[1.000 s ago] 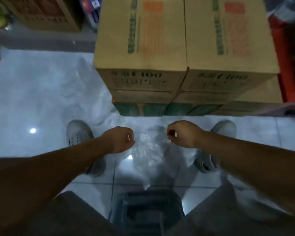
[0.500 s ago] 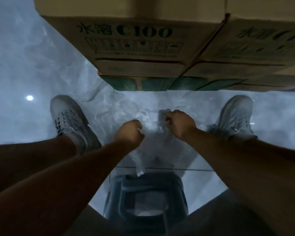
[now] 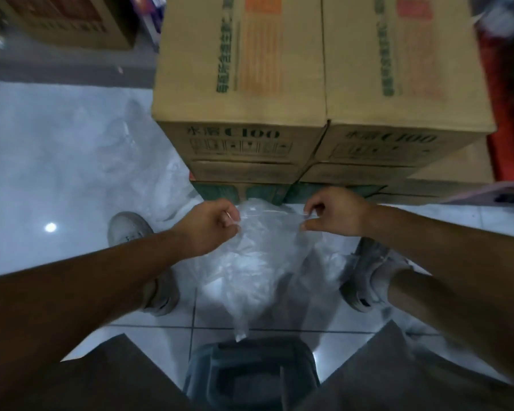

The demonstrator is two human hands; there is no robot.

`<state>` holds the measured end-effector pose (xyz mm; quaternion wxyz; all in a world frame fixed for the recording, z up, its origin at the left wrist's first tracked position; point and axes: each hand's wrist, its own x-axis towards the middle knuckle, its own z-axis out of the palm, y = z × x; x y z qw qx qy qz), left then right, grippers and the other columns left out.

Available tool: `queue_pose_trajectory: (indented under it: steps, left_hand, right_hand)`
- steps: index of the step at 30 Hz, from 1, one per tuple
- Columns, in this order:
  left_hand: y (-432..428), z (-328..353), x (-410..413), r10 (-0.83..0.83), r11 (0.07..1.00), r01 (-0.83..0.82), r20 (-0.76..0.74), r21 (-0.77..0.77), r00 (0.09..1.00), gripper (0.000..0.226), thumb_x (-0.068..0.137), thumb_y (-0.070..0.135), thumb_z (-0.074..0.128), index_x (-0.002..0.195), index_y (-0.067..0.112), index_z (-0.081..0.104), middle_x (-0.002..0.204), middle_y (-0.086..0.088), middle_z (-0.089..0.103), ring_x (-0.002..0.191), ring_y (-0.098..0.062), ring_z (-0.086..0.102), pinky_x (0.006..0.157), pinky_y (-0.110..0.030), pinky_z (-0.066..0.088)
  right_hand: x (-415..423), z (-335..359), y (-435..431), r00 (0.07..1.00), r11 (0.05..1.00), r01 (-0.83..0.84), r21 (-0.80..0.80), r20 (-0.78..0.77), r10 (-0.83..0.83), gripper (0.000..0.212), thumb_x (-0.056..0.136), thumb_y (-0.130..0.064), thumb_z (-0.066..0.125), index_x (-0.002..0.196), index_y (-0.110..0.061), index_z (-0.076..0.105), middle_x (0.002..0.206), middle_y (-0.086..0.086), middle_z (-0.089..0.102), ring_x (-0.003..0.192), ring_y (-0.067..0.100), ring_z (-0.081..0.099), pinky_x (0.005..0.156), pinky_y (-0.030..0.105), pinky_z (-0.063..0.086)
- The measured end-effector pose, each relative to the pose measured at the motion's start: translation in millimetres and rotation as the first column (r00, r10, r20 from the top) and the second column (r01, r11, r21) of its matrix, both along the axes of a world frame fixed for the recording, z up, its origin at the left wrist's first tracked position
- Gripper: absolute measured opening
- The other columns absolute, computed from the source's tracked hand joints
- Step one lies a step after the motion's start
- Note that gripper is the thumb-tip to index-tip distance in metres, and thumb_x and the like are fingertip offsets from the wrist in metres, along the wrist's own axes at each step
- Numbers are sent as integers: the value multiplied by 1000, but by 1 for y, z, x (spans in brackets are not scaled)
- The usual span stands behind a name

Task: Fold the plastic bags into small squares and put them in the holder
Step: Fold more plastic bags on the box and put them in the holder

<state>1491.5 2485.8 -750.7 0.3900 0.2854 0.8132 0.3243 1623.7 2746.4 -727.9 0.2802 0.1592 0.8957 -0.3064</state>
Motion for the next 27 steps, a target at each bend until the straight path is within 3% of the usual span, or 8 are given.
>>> queue_pose_trajectory:
  steps: [5, 8, 12, 15, 18, 21, 25, 27]
  left_hand:
    - [15, 84, 4, 67, 984, -77, 63, 163, 996, 11, 91, 0, 68, 89, 10, 65, 65, 3, 58, 53, -4, 55, 56, -20, 47]
    - [21, 138, 9, 111, 964, -125, 69, 235, 991, 13, 92, 3, 68, 83, 11, 66, 68, -7, 56, 53, -8, 52, 55, -19, 45]
    - [29, 191, 12, 177, 915, -208, 118, 346, 977, 7, 91, 10, 73, 85, 9, 69, 67, -6, 61, 55, -10, 54, 53, -21, 46]
    - [42, 218, 10, 225, 872, -276, 169, 404, 959, 7, 92, 6, 71, 86, 7, 68, 60, 0, 62, 52, -8, 54, 52, -18, 46]
    - [51, 234, 4, 260, 824, -318, 186, 468, 947, 5, 92, 4, 70, 88, 6, 68, 57, 5, 61, 55, -7, 57, 56, -16, 49]
    - [56, 243, -6, 269, 770, -332, 196, 545, 943, 7, 91, 4, 71, 98, 6, 67, 67, 0, 65, 65, -10, 61, 68, -18, 52]
    - [61, 244, -25, 364, 703, -357, 120, 615, 924, 41, 86, 11, 78, 123, 18, 61, 101, -5, 64, 85, -13, 60, 80, -22, 53]
    - [65, 245, -33, 408, 772, -332, -23, 542, 913, 54, 82, 23, 82, 129, 24, 56, 115, 3, 59, 98, -8, 59, 87, -23, 53]
  right_hand:
    - [0, 93, -4, 986, 969, -91, 231, -113, 120, 63, 86, -58, 68, 136, -21, 59, 128, 2, 59, 116, 22, 57, 98, 36, 48]
    - [9, 158, -19, 968, 946, -94, 311, -193, 160, 61, 88, -64, 61, 134, -25, 59, 128, -2, 62, 115, 19, 60, 97, 38, 50]
    - [16, 215, -47, 942, 992, 17, 123, -336, 26, 59, 72, -70, 72, 119, -34, 65, 107, -21, 64, 95, -3, 60, 84, 20, 50]
    - [6, 215, -56, 901, 997, 71, 0, -428, -64, 63, 67, -67, 77, 117, -31, 66, 104, -16, 67, 91, -2, 65, 83, 28, 58]
    - [-11, 209, -59, 834, 958, 165, -233, -485, -262, 32, 80, -36, 83, 106, -24, 69, 94, -3, 68, 63, 12, 70, 60, 34, 61]
    - [-29, 215, -55, 758, 893, 221, -391, -507, -410, 5, 90, -14, 75, 92, -14, 70, 82, 10, 70, 55, 16, 68, 45, 30, 52]
    - [-47, 231, -30, 657, 804, 242, -544, -518, -548, 1, 91, -7, 71, 91, -5, 70, 71, 8, 68, 61, 15, 67, 61, 29, 59]
    - [-54, 235, -15, 634, 744, 249, -621, -476, -609, 1, 91, -8, 71, 90, -8, 71, 72, 5, 69, 66, 16, 68, 72, 33, 61]
